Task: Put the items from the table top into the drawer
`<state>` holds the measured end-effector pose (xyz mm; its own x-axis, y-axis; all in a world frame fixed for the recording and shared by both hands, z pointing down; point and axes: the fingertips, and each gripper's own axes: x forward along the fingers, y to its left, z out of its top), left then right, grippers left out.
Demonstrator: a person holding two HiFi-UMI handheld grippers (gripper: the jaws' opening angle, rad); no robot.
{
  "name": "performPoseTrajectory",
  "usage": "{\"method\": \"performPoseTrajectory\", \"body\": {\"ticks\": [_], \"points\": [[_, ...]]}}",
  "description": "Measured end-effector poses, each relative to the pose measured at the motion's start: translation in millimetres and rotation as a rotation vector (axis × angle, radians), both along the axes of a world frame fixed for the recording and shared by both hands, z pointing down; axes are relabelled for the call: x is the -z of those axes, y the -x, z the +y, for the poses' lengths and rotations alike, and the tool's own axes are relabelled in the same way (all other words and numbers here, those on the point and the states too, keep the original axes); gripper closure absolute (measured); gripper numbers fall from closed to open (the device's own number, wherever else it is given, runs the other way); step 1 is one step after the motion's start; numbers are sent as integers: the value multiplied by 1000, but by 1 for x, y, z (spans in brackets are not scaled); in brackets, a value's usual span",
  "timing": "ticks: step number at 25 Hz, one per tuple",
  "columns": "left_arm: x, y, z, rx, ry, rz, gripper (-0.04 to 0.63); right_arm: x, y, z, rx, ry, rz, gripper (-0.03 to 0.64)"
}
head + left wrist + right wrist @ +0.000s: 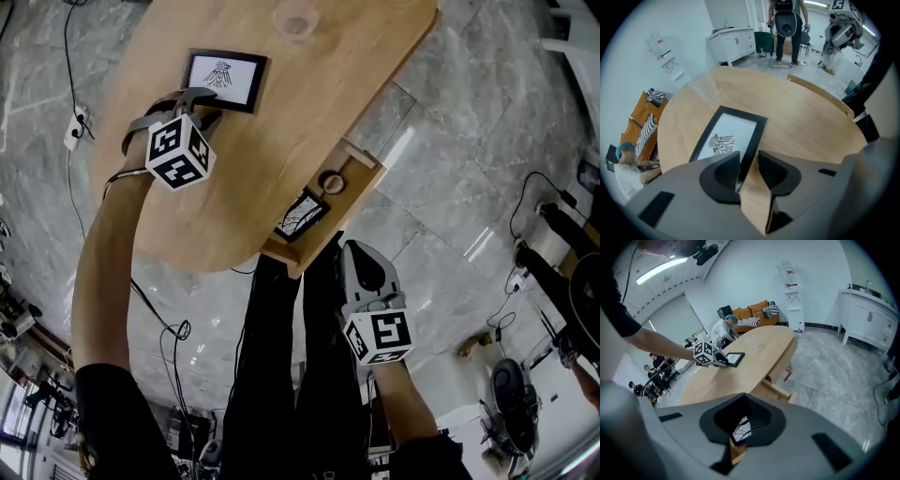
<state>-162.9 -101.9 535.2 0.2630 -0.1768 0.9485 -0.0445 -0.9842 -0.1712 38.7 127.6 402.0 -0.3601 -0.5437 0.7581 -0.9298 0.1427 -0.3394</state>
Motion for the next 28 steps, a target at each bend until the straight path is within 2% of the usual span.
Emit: {"method": "performPoseTrajectory", "body": {"ticks": [1, 7, 18, 24, 28], "points": [[0, -1, 0, -1, -3, -2, 482, 0, 0, 0, -2, 1, -1, 607], [1, -8, 18, -18, 5, -2, 517, -1, 1, 6, -11, 8, -8, 607], [19, -22, 61, 123, -41, 103, 525, 2, 1, 19, -15, 4, -33, 607], [37, -42, 90, 175, -36, 173, 525, 4, 2, 29, -3, -3, -41, 607], [48, -55, 104, 273, -38, 239, 525, 7, 1, 34, -4, -9, -47, 607]]}}
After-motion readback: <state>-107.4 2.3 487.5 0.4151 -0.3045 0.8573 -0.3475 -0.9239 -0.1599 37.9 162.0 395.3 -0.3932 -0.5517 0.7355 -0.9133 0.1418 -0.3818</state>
